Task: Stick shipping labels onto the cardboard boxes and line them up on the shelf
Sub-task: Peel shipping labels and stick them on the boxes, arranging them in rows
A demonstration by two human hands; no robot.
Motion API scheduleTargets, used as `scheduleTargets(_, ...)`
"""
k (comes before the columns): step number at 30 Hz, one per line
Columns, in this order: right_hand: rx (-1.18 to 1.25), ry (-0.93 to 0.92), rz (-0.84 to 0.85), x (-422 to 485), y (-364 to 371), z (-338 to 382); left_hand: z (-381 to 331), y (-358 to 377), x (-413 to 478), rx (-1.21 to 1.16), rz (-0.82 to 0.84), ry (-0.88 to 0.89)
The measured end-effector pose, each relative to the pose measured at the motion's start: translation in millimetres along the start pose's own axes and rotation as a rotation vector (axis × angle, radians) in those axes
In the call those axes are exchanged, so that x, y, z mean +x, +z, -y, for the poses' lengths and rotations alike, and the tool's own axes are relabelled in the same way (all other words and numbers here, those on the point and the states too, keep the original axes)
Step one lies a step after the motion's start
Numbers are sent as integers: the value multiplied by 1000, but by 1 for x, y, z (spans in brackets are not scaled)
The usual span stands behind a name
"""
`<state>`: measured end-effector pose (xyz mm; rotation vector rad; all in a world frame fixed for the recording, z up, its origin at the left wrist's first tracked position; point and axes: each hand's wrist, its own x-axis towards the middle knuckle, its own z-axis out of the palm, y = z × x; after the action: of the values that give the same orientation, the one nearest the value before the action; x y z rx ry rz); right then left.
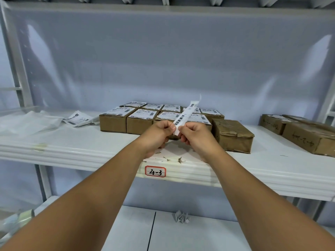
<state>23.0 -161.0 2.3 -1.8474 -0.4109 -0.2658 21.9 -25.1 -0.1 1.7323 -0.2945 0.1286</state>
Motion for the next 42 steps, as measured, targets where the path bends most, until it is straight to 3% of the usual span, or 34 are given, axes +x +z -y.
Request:
scheduleTargets(10,-35,9,-50,0,1,1,7,3,5,36,-123,118)
scheduleTargets(16,-48,35,10,-1,0,1,8,2,7,105,-176,104)
scheduleTargets(19,-33,32,12,-1,0,1,8,-2,8,23,-197,99)
scheduleTargets(23,6,45,69,-3,4,1,4,-2,5,-96,-168,98)
scheduleTargets(32,-2,74,114,-3,3,1,10,0,9,75,-177,117)
scheduleTargets(42,37,106,100,-4,0,5,7,0,8,26,-214,131)
